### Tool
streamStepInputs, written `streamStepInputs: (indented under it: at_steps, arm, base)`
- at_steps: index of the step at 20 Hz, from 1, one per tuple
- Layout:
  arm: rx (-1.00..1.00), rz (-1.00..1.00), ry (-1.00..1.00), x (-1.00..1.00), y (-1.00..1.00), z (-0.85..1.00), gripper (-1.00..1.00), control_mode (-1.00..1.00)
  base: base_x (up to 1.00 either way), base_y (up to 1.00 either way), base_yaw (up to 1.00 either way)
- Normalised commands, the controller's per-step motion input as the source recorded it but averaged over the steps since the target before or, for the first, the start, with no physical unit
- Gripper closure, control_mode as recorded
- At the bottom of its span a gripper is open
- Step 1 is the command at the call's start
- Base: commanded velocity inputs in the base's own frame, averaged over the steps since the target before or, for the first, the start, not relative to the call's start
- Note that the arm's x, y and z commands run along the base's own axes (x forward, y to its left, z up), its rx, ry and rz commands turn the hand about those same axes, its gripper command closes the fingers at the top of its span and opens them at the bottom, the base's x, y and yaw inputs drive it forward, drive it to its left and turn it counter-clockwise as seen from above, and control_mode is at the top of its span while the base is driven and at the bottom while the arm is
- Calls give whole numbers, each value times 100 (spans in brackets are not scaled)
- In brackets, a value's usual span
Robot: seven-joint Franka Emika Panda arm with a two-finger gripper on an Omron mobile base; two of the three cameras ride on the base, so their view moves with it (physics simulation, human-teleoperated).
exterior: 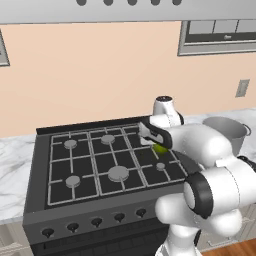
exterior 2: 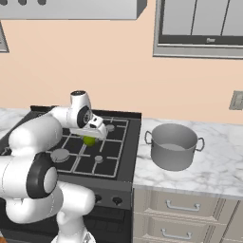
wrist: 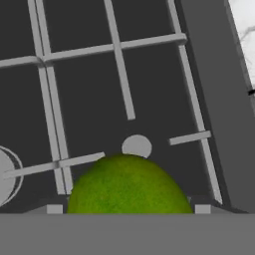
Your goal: Turn on the sink faucet. Then move the lime from the counter to the sink. Turn off the sink. Move the vegetable from the sink to the pot next to the stove. Finally move the pot to the front left burner.
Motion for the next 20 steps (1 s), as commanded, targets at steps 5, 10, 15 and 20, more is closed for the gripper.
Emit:
streamStepInputs:
  at_steps: [5, 10, 15, 20]
  arm:
    - [0, -9, 2, 3, -82, 12, 100, -100]
    - [0, -10, -2, -9, -75, 25, 100, -100]
    - [0, -9, -6, -32, -62, 17, 100, -100]
    - [0, -8, -7, -31, -63, 11, 100, -100]
  base:
    - [0, 0, 0]
    - [0, 0, 0]
    - [0, 0, 0]
    - [0, 0, 0]
